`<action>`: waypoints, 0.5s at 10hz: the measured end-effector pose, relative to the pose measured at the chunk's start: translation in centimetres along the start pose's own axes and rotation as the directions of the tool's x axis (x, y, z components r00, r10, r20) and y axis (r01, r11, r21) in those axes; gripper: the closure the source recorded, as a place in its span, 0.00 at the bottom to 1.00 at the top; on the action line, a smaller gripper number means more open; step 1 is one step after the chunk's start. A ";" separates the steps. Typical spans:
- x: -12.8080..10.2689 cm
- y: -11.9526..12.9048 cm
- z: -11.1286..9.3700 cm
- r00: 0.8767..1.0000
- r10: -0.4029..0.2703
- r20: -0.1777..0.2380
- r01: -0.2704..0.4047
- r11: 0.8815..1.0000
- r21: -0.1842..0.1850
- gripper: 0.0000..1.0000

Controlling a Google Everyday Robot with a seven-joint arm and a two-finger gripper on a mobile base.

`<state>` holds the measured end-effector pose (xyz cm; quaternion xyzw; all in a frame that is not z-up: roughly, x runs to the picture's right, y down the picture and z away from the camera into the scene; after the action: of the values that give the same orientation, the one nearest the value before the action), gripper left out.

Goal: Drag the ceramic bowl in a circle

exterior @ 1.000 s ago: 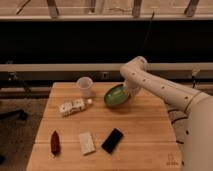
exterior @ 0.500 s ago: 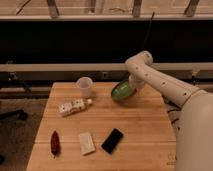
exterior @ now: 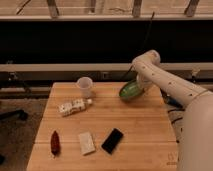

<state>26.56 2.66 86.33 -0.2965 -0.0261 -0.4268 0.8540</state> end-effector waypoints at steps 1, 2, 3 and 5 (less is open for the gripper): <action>-0.3 0.9 0.1 1.000 0.004 0.001 -0.004 1.000 -0.010 1.00; -1.1 2.3 0.2 1.000 0.009 0.006 -0.009 1.000 -0.024 1.00; -1.6 3.3 0.4 1.000 0.012 0.011 -0.012 0.999 -0.031 1.00; -2.8 5.5 0.7 0.999 0.019 0.028 -0.018 0.999 -0.047 1.00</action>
<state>28.96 7.54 83.40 -0.3228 -0.0255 -0.4150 0.8503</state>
